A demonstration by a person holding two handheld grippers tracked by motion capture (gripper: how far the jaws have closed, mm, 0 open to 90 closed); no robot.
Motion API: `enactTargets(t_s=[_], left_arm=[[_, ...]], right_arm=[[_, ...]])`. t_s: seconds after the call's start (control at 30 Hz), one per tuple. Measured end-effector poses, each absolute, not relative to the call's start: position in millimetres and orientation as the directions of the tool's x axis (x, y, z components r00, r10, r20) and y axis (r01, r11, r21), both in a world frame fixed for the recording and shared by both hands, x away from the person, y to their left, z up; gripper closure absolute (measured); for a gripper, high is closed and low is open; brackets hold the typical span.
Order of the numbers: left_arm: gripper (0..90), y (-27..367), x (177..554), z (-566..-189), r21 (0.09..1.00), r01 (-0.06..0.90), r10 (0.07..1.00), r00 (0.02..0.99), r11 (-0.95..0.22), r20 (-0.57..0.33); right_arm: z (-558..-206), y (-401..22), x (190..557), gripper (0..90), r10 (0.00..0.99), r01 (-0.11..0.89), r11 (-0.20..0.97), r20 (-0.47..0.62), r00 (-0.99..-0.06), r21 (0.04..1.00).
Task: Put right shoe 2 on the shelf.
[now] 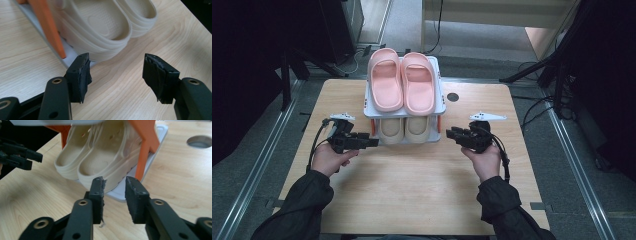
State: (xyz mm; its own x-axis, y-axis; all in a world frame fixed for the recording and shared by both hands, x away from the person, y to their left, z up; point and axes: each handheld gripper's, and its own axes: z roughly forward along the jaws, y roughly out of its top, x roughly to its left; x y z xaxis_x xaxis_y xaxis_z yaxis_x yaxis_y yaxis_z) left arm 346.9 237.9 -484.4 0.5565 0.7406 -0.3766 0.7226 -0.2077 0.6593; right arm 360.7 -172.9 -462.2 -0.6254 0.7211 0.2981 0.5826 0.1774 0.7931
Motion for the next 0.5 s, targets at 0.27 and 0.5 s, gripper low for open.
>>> enactTargets(t_s=[0.27, 0.5], left_arm=[[38.6, 229, 346, -486, 0.662, 0.709, 0.738, 0.578, -0.244, -0.348], [36.5, 227, 345, -487, 0.664, 0.706, 0.74, 0.58, -0.248, -0.34]], right_arm=[[-473, -167, 360, 65.6, 0.707, 0.593, 0.2, 0.304, -0.638, 0.78], [-477, -162, 359, 62.6, 0.699, 0.578, 0.239, 0.276, -0.66, 0.78]])
